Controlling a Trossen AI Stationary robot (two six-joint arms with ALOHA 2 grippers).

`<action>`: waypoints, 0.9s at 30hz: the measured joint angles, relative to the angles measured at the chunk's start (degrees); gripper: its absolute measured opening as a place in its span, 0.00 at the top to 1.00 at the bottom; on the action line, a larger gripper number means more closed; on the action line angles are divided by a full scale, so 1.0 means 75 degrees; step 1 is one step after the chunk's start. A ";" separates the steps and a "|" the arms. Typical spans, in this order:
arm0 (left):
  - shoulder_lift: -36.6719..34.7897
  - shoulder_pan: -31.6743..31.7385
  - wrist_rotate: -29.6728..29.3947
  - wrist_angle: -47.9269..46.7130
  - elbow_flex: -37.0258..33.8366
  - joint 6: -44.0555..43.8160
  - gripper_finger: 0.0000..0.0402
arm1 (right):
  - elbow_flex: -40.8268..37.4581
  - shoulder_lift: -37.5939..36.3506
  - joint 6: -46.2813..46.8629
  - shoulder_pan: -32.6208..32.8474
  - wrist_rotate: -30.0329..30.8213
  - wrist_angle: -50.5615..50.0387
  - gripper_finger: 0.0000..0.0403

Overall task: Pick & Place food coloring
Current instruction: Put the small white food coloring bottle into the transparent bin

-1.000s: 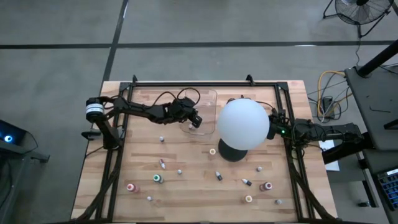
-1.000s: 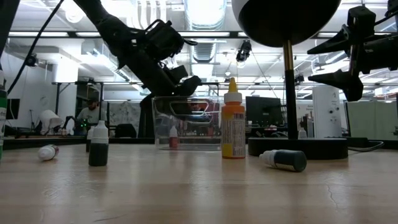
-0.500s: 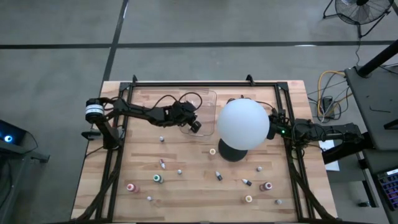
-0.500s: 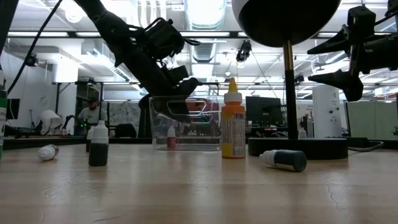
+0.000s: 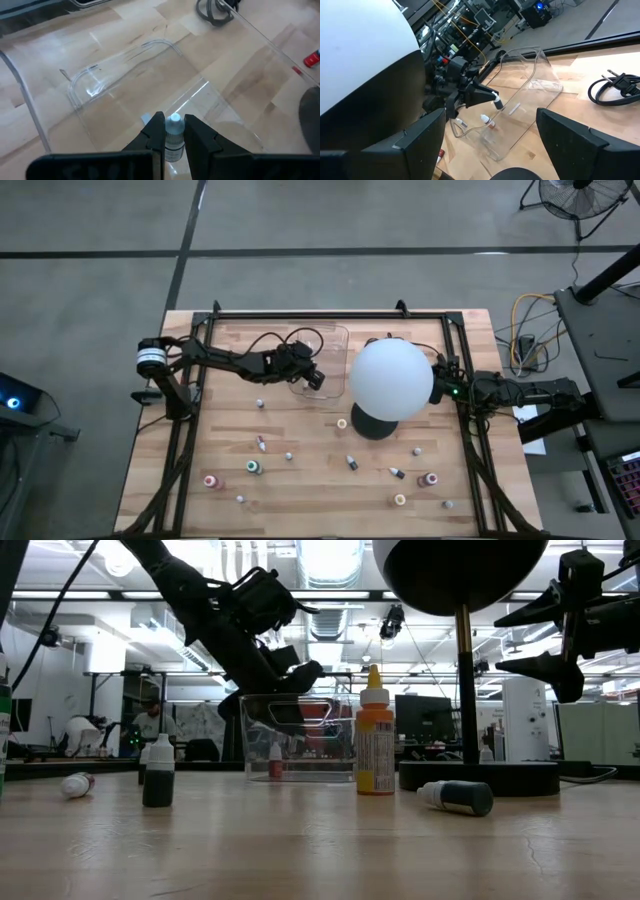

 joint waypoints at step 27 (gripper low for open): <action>0.0435 -0.0143 0.0020 0.0132 0.0411 0.0249 0.94 | 0.0001 0.0000 0.0000 0.0000 0.0001 -0.0002 0.25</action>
